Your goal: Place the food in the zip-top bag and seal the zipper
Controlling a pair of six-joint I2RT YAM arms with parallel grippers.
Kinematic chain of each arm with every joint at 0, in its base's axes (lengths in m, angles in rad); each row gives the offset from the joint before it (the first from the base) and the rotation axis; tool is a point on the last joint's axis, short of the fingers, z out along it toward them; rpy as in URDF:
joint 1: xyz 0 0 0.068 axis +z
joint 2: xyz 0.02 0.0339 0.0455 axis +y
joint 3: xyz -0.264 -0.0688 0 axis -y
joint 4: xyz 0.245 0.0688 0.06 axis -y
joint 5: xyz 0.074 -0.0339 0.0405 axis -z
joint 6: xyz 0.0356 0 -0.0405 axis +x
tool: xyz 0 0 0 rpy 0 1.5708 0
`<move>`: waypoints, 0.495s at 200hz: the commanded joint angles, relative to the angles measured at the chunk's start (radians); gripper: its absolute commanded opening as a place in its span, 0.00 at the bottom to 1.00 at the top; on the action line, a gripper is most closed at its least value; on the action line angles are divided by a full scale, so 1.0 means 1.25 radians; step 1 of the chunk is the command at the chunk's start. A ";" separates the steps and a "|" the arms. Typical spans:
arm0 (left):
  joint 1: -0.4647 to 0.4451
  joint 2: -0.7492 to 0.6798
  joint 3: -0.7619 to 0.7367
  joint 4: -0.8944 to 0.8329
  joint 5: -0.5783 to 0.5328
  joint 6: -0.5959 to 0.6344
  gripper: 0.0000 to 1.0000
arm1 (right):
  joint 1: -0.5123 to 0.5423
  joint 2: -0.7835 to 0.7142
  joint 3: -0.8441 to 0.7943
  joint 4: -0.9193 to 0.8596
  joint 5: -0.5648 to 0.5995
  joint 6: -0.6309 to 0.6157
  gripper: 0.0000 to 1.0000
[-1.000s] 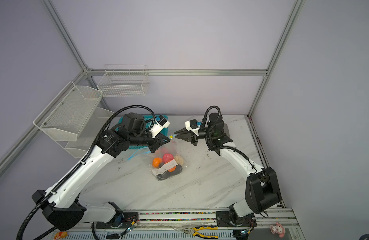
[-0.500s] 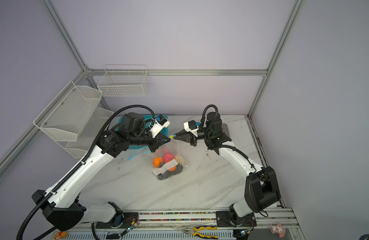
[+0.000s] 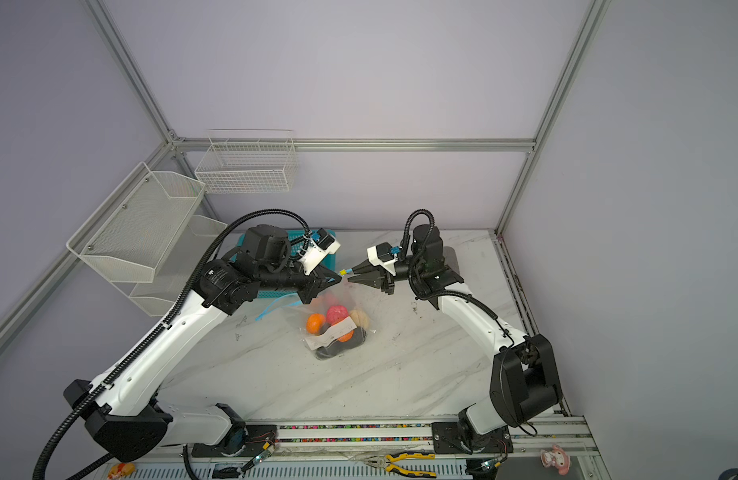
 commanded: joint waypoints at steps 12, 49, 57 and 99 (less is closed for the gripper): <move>0.003 -0.021 0.012 0.052 0.022 -0.003 0.00 | 0.003 -0.041 0.020 -0.012 0.000 -0.025 0.22; 0.004 -0.022 0.008 0.055 0.022 -0.002 0.00 | 0.003 -0.042 0.026 -0.016 0.001 -0.024 0.21; 0.004 -0.022 0.008 0.055 0.023 -0.002 0.00 | 0.002 -0.039 0.030 -0.020 0.000 -0.025 0.21; 0.004 -0.023 0.006 0.055 0.025 -0.003 0.00 | 0.003 -0.030 0.036 -0.025 0.020 -0.018 0.24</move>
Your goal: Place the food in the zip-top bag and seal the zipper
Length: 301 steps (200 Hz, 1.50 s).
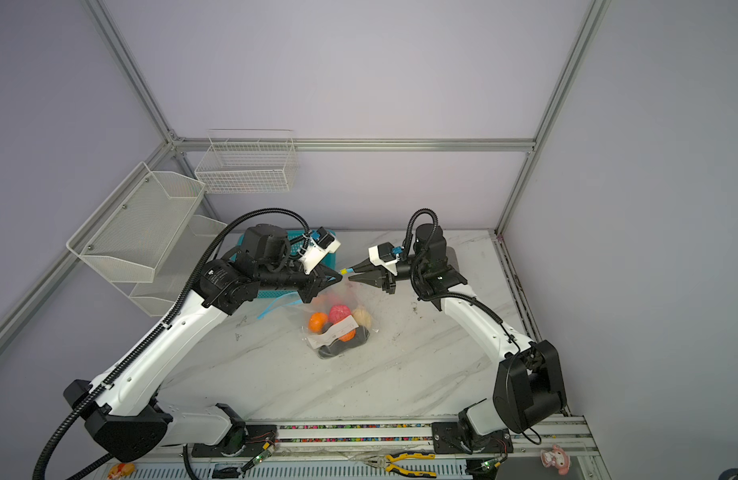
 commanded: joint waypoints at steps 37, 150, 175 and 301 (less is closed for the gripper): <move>0.004 -0.024 0.006 0.043 0.021 0.000 0.00 | -0.002 0.006 0.050 -0.024 0.020 0.005 0.26; 0.004 -0.019 0.006 0.044 0.022 0.000 0.00 | -0.004 0.011 0.052 -0.042 0.007 -0.007 0.05; 0.004 -0.015 0.009 0.045 0.035 0.002 0.00 | -0.002 0.010 0.056 -0.056 0.005 -0.017 0.00; 0.003 -0.020 -0.054 0.189 -0.020 0.023 0.55 | -0.034 0.037 0.074 -0.061 0.003 -0.015 0.00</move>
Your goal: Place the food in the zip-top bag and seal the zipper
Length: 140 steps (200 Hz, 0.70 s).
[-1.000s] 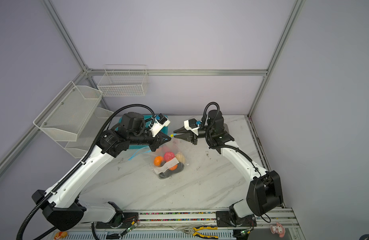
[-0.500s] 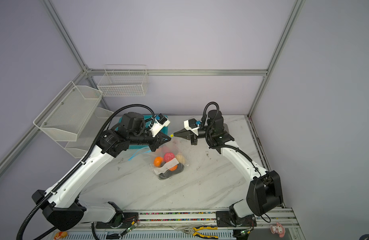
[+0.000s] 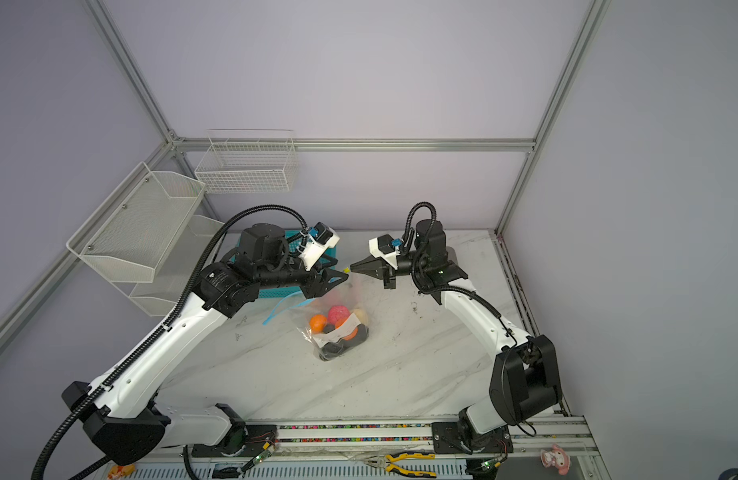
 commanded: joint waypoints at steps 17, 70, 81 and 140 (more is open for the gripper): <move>0.002 0.010 -0.012 0.082 0.024 0.008 0.54 | -0.012 0.008 0.036 0.005 -0.031 -0.014 0.00; 0.003 0.037 -0.002 0.084 0.054 0.006 0.48 | -0.022 0.002 0.041 0.006 -0.038 -0.014 0.00; 0.003 0.036 -0.006 0.082 0.054 0.006 0.44 | -0.023 0.000 0.042 0.006 -0.040 -0.012 0.00; 0.004 0.034 -0.014 0.078 0.047 0.003 0.26 | -0.026 -0.001 0.048 0.005 -0.042 -0.006 0.00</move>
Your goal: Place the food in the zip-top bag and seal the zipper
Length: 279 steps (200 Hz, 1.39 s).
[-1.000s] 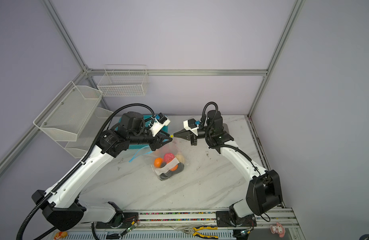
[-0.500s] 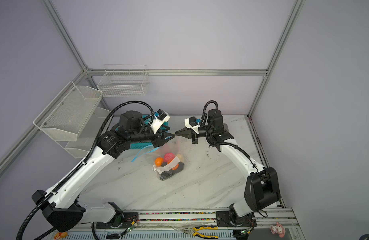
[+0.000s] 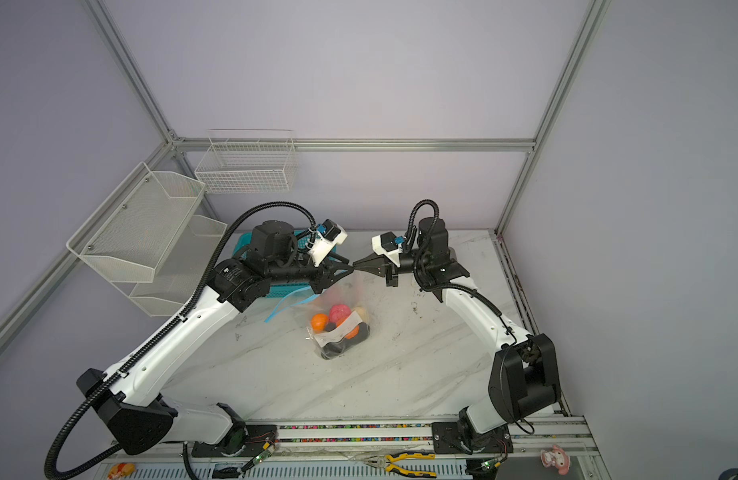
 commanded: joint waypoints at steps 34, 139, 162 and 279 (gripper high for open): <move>0.003 -0.003 -0.005 0.009 0.012 0.010 0.28 | -0.006 -0.005 0.039 0.008 -0.028 -0.004 0.00; 0.003 0.006 0.007 -0.003 0.029 0.013 0.07 | -0.007 -0.008 0.034 0.008 -0.027 -0.004 0.00; 0.003 0.004 0.006 -0.003 0.025 0.011 0.05 | -0.007 -0.010 0.033 0.008 -0.023 -0.002 0.00; 0.003 -0.038 -0.047 -0.009 -0.008 0.000 0.00 | -0.024 -0.019 0.031 0.007 0.005 0.007 0.00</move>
